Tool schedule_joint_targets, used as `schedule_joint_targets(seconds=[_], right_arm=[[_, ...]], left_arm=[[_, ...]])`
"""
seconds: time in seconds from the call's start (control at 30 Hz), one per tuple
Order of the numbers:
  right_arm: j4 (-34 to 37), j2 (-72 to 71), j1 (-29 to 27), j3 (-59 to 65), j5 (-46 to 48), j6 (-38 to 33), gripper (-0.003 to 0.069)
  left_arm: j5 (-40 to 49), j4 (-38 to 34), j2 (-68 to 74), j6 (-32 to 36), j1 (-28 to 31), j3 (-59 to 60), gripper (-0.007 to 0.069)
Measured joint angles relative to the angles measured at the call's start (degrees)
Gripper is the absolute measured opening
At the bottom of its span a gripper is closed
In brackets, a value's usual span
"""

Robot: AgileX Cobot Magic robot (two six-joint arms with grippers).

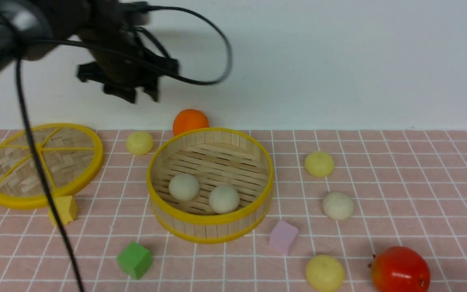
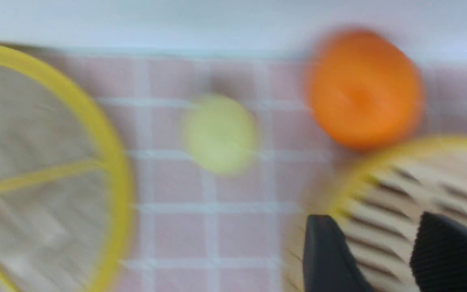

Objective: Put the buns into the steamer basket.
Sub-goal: Use the left arm to grab a steamed stuffed bun

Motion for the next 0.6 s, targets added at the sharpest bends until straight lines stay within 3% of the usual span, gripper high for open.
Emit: schedule_joint_targets(seconds=[0.2,0.6], right_arm=[[0.00,0.00,0.00,0.00,0.00,0.00,0.0239],[0.00,0.00,0.00,0.00,0.00,-0.21,0.0239]], left_arm=[[-6.50,-3.00,6.99,2.03,6.24,-0.23,0.0278],[-8.09,-10.21,15.35,6.81,6.82,-3.41,0.0275]])
